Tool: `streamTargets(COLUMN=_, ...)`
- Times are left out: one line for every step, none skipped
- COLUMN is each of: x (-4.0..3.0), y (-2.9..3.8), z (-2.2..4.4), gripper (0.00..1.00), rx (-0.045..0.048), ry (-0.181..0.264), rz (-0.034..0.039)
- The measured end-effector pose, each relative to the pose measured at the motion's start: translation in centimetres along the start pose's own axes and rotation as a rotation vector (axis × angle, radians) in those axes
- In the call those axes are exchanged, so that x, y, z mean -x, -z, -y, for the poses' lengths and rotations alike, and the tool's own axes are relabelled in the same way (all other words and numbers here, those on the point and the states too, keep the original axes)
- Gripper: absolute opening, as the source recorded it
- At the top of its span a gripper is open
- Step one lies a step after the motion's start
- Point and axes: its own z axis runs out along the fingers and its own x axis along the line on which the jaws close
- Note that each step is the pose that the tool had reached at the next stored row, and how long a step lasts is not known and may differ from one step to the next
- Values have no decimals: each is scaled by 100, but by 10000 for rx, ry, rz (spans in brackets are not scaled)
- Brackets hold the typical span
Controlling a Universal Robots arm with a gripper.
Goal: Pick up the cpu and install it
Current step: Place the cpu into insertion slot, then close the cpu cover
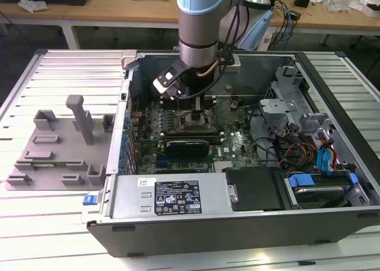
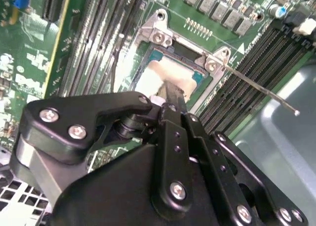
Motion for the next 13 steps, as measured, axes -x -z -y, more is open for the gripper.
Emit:
streamTargets(x=0, y=38, z=-2, gripper=11, rx=0, ry=1, rz=14)
streamTargets(x=-1, y=79, z=-4, gripper=11, rx=1, ry=1, rz=28)
streamTargets(x=-2, y=121, z=-6, gripper=11, rx=1, ry=2, rz=41)
streamTargets(x=-2, y=168, z=-8, gripper=11, rx=2, ry=2, rz=53)
streamTargets(x=-3, y=237, z=-11, gripper=11, rx=2, ry=3, rz=71)
streamTargets(x=-4, y=262, z=-12, gripper=11, rx=3, ry=3, rz=80)
streamTargets(x=-4, y=269, z=-12, gripper=11, rx=2, ry=4, rz=85)
streamTargets(x=-4, y=268, z=-13, gripper=11, rx=4, ry=4, rz=85)
streamTargets(x=-4, y=268, z=-13, gripper=11, rx=4, ry=4, rz=85)
streamTargets(x=-3, y=269, z=-12, gripper=11, rx=3, ry=4, rz=90)
streamTargets(x=-4, y=269, z=-13, gripper=11, rx=3, ry=5, rz=94)
streamTargets(x=-3, y=269, z=-12, gripper=11, rx=3, ry=4, rz=95)
streamTargets(x=-3, y=269, z=-12, gripper=11, rx=3, ry=4, rz=95)
